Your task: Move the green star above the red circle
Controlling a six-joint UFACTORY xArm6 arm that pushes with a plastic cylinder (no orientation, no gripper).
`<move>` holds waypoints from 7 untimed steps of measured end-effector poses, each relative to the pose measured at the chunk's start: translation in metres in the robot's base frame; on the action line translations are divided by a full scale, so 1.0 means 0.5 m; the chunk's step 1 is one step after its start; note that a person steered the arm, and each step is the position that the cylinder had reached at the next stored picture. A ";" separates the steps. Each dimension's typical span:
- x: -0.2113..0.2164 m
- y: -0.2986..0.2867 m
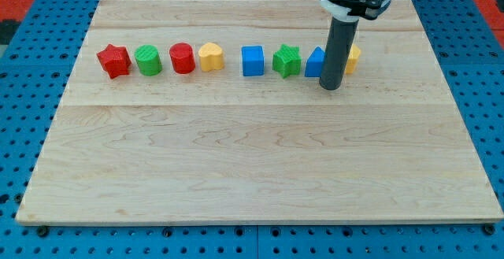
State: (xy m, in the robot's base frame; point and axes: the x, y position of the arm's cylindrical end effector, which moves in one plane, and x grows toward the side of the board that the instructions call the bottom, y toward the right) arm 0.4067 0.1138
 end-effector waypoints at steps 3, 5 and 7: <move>-0.001 0.002; -0.001 -0.004; -0.029 -0.106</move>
State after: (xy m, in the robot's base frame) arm 0.3920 0.0610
